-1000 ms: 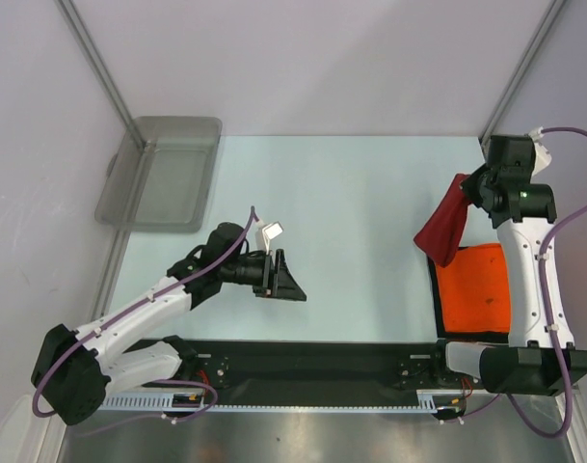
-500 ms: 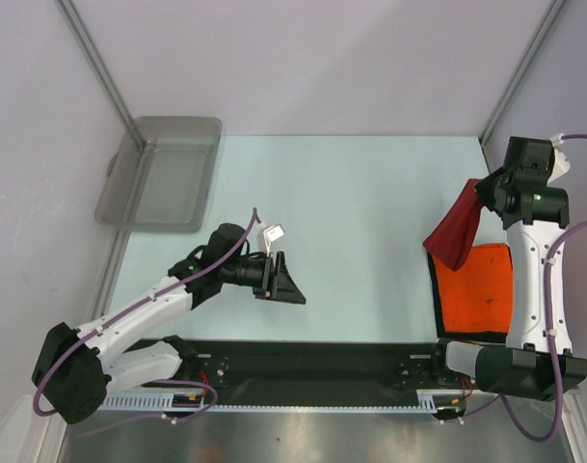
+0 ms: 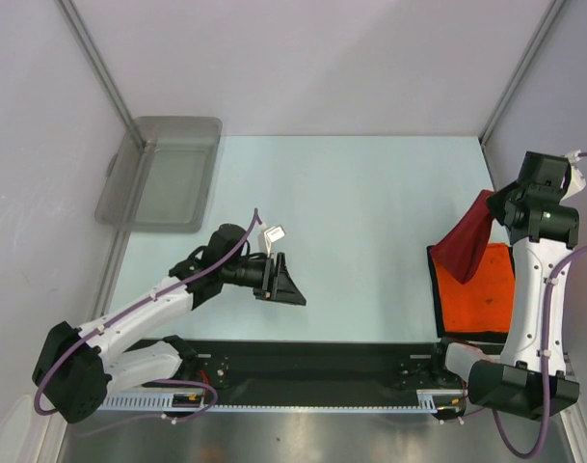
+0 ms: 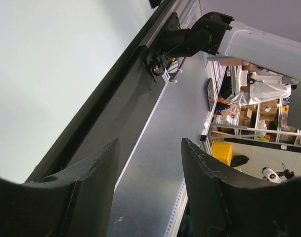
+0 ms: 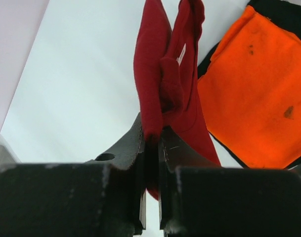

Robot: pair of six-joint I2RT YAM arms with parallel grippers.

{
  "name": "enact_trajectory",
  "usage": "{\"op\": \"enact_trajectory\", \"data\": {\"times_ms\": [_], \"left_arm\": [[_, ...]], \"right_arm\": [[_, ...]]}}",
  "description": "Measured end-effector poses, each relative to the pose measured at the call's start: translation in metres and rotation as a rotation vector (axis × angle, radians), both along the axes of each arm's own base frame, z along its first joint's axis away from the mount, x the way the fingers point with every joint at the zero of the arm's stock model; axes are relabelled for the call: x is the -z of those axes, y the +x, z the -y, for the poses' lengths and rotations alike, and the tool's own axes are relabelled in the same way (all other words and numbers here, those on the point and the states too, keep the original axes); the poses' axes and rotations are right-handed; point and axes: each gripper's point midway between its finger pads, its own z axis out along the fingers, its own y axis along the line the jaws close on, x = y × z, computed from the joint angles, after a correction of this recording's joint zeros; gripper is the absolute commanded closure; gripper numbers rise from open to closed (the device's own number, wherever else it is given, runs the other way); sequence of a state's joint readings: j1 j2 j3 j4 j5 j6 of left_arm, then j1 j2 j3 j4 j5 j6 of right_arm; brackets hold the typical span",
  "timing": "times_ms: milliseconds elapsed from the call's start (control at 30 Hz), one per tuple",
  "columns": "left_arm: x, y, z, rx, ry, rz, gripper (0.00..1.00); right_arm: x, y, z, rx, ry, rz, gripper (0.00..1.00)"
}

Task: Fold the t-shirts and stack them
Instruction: Neatly place the folded tshirt to the corner

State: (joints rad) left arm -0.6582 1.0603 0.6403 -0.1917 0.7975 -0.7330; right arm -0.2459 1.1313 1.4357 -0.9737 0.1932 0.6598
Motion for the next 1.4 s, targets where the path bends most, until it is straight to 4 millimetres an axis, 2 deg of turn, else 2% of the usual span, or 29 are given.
{"op": "enact_trajectory", "data": {"times_ms": [233,467,767,1033,1400], "left_arm": [[0.002,-0.001,0.000,0.002,0.001,-0.004,0.42],[0.008,-0.004,-0.002,0.009,0.003,-0.016,0.42],[0.010,-0.007,-0.002,0.020,-0.002,-0.024,0.42],[0.014,-0.011,-0.004,0.029,0.001,-0.038,0.42],[0.013,-0.013,-0.004,0.040,-0.005,-0.041,0.42]], "right_arm": [[0.021,-0.014,0.010,0.033,0.033,-0.037,1.00],[0.020,-0.023,0.017,0.048,0.038,-0.027,1.00],[0.035,-0.042,0.030,0.081,0.040,-0.050,1.00],[0.070,-0.058,0.030,0.094,0.071,-0.120,1.00],[0.098,-0.084,0.043,0.156,0.066,-0.196,1.00]]}}
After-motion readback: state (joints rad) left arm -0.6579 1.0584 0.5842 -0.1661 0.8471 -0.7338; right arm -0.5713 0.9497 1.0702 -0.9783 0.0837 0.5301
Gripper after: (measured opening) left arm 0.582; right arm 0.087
